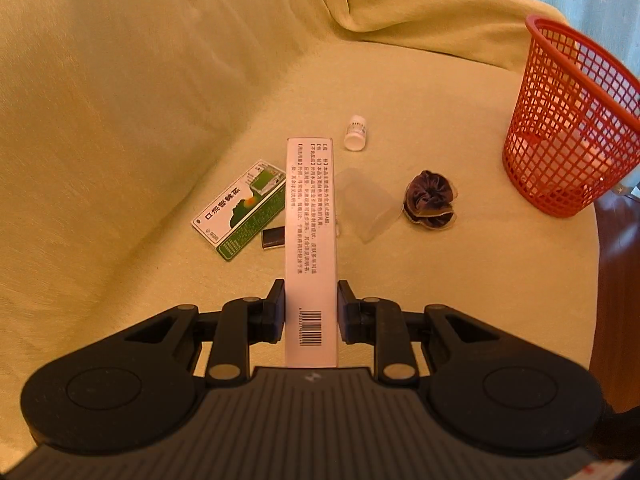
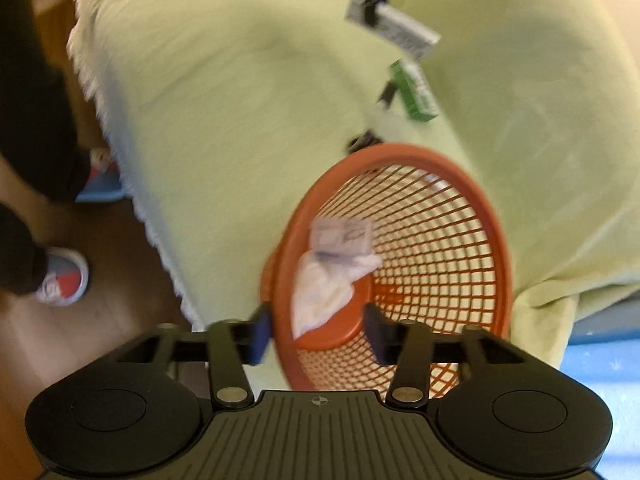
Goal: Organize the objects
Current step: 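Drop the white box into the wastebasket with the left gripper while the right gripper repositions the basket, then grasp the green-and-white medicine box with the left gripper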
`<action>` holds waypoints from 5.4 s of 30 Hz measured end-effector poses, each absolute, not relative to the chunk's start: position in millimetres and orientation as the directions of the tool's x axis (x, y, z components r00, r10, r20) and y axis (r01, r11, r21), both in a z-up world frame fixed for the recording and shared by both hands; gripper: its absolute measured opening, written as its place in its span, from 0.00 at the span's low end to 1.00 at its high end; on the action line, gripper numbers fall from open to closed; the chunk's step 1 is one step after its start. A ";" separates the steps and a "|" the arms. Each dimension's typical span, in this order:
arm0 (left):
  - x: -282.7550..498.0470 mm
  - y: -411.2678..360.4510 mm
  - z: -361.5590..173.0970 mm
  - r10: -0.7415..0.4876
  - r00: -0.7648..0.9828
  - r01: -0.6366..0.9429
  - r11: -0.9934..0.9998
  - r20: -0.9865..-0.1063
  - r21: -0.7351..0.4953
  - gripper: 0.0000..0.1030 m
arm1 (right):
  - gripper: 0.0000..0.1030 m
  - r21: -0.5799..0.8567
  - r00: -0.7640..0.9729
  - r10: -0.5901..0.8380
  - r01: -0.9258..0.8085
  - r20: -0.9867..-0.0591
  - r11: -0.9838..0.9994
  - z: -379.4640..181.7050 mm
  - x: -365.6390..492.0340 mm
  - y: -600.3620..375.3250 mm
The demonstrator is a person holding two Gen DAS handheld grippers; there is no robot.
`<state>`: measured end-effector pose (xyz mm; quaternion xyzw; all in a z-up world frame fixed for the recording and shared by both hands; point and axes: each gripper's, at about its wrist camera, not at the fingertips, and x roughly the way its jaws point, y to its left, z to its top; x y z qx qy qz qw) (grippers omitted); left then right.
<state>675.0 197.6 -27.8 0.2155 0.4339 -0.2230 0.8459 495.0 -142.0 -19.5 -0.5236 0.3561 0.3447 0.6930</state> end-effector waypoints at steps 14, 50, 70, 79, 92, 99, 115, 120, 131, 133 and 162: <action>667.1 169.1 -1.4 -0.230 0.540 0.578 0.800 -0.810 0.159 0.21 | 0.56 -0.089 0.602 0.092 -0.263 -0.794 0.961 55.4 510.1 -193.4; 658.5 91.5 71.5 -0.426 0.514 0.757 0.634 -0.745 0.158 0.21 | 0.06 0.374 0.584 0.009 0.509 -0.812 0.775 23.5 573.7 -201.3; 675.0 41.6 79.3 -0.551 0.488 0.800 0.592 -0.677 0.096 0.33 | 0.06 0.311 0.555 -0.012 0.484 -0.832 0.818 25.4 588.3 -195.6; 685.6 97.0 66.6 -0.426 0.538 0.701 0.706 -0.727 0.105 0.38 | 0.06 0.305 0.547 -0.015 0.489 -0.837 0.817 26.5 589.8 -194.1; 692.6 132.2 -44.6 -0.294 0.436 0.641 0.765 -0.851 0.064 0.46 | 0.06 0.280 0.526 -0.040 0.514 -0.850 0.811 24.9 592.2 -195.2; 723.8 147.8 -75.3 -0.236 0.447 0.608 0.788 -0.863 0.100 0.46 | 0.06 0.267 0.511 -0.058 0.540 -0.858 0.798 24.8 597.6 -197.2; 831.6 187.4 -105.6 -0.151 0.460 0.731 0.623 -0.875 0.277 0.69 | 0.06 0.218 0.477 -0.105 0.573 -0.873 0.790 27.9 613.0 -193.4; 846.8 197.0 -120.7 -0.135 0.440 0.720 0.644 -0.888 0.259 0.66 | 0.06 0.206 0.467 -0.112 0.575 -0.877 0.792 28.0 615.5 -191.7; 831.4 205.0 -98.6 -0.140 0.466 0.660 0.712 -0.874 0.238 0.54 | 0.06 0.204 0.465 -0.110 0.574 -0.879 0.793 26.0 616.3 -195.6; 826.6 207.8 -88.4 -0.146 0.473 0.640 0.734 -0.869 0.225 0.54 | 0.06 0.204 0.464 -0.109 0.572 -0.879 0.794 25.0 615.5 -197.4; 810.3 236.7 -111.8 -0.074 0.394 0.385 0.918 -0.916 0.091 0.49 | 0.07 0.213 0.487 -0.093 0.536 -0.868 0.817 23.7 612.1 -198.6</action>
